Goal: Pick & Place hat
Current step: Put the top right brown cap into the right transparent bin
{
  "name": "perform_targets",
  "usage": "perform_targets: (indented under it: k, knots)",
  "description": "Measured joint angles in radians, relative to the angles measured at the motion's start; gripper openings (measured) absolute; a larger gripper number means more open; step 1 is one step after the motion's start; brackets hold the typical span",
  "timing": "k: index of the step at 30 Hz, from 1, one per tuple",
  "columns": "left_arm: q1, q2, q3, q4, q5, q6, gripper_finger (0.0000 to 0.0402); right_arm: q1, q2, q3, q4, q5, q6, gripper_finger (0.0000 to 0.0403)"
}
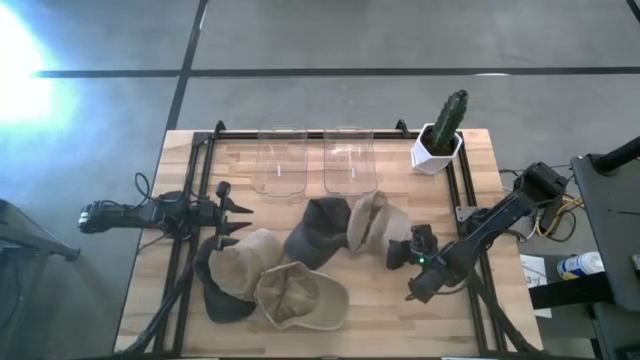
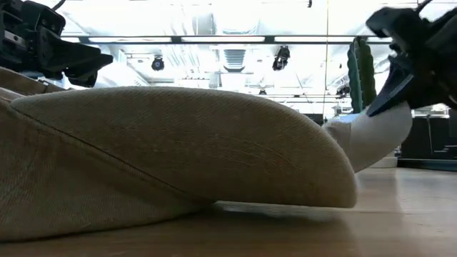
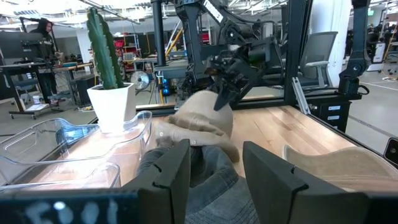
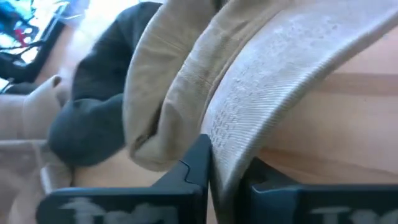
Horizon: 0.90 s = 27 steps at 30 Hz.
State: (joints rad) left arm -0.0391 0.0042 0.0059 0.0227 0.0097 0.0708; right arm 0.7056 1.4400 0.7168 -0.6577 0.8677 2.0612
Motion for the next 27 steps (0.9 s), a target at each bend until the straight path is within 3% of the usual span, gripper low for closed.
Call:
perform_targets:
  k: [5,11,16,20,23,27]
  knots:
    - [0.000,0.000,0.000,0.000,0.000,0.000,0.0142,0.005,-0.128,0.047,-0.019,0.005,-0.243,0.0014]
    - [0.000,0.000,0.000,0.000,0.000,0.000,0.0142,-0.023,-0.309,0.199,-0.013,0.145,-0.711,0.0013]
    - [0.000,0.000,0.000,0.000,0.000,0.000,0.0142,-0.127,-0.362,0.344,-0.014,0.204,-1.039,0.0013]
    - [0.000,0.000,0.000,0.000,0.000,0.000,0.0142,-0.285,-0.341,0.418,-0.030,0.202,-1.170,0.0013]
    - [0.000,0.000,0.000,0.000,0.000,0.000,0.0142,-0.440,-0.303,0.452,-0.079,0.089,-1.174,0.0013]
    - [0.000,0.000,0.000,0.000,0.000,0.000,0.0142,-0.643,-0.243,0.445,-0.049,-0.179,-1.208,0.0013]
